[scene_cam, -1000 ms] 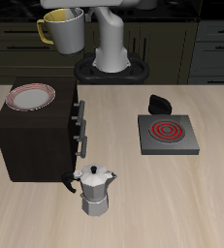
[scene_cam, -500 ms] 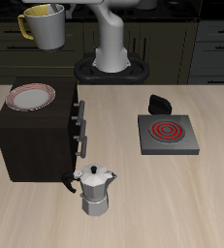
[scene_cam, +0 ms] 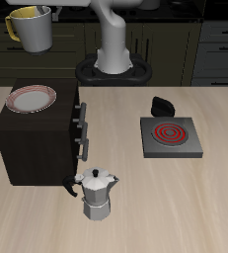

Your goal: Place the mug on the plate

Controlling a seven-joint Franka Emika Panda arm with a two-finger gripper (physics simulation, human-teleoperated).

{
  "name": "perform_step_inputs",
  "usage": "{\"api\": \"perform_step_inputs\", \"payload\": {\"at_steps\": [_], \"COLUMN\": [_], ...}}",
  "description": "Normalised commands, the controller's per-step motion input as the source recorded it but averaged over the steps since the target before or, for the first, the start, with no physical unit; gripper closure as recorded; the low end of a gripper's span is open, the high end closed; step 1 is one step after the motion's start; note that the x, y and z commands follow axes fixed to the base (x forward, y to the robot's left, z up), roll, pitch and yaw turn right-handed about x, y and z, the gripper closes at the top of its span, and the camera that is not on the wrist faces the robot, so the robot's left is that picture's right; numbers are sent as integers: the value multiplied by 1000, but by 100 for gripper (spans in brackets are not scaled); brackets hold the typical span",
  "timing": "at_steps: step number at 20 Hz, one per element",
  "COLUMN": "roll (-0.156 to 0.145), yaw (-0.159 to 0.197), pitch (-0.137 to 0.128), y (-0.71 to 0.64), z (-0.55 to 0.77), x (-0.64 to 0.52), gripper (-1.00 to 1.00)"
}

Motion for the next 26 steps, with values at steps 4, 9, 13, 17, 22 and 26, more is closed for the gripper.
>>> {"api": "perform_step_inputs", "payload": {"at_steps": [4,9,13,17,22,26], "roll": [-16,-9,-59,-63,-20,12], "yaw": [1,-36,-78,-28,-36,11], "pitch": [-3,5,15,22,19,-2], "y": [-157,-40,-193,-293,-64,187], "z": [-37,-12,35,-89,-96,-112], "x": [193,231,296,263,157,66], "gripper": [100,100,100,100,100,100]}}
